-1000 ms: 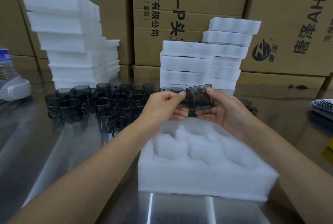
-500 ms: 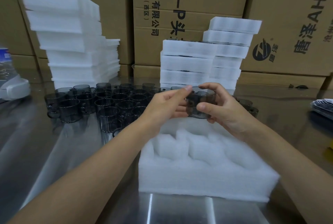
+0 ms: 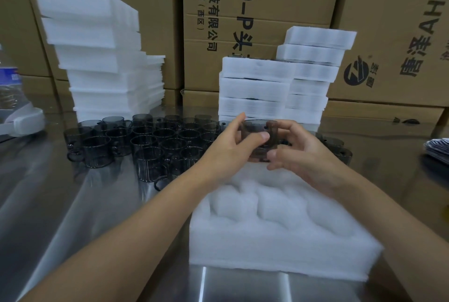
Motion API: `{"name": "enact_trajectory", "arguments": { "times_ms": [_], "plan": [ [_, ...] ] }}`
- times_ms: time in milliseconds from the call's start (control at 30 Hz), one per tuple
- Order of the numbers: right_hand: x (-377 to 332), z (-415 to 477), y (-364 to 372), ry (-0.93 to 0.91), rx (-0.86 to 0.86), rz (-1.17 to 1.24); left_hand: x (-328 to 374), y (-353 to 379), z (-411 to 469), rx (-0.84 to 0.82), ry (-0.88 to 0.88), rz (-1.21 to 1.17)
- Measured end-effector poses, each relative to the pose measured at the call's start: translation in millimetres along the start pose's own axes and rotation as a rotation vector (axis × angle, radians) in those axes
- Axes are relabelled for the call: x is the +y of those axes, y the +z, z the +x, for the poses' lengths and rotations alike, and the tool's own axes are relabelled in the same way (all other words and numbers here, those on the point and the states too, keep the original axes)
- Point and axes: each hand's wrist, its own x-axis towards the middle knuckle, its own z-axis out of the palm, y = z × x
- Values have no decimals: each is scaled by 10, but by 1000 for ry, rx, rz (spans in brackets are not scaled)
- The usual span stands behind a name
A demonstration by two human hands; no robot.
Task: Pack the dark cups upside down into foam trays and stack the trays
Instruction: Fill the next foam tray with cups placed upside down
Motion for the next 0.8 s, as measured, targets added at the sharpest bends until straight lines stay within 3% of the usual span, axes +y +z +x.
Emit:
{"name": "enact_trajectory", "arguments": {
  "times_ms": [167, 300, 433, 567, 800],
  "plan": [
    [19, 29, -43, -30, 125, 191, 69, -14, 17, 98, -55, -170],
    [-12, 10, -73, -71, 185, 225, 58, -30, 3, 1, -77, 34],
    [-28, -9, -48, -54, 98, 202, 122, -161, -43, -29, 34, 183],
    [-41, -35, -6, -14, -8, 133, 149, -333, -34, 29, -34, 214],
    [-44, -7, -44, 36, -12, 111, 342, -591, -106, -218, -86, 326]
  ]
}}
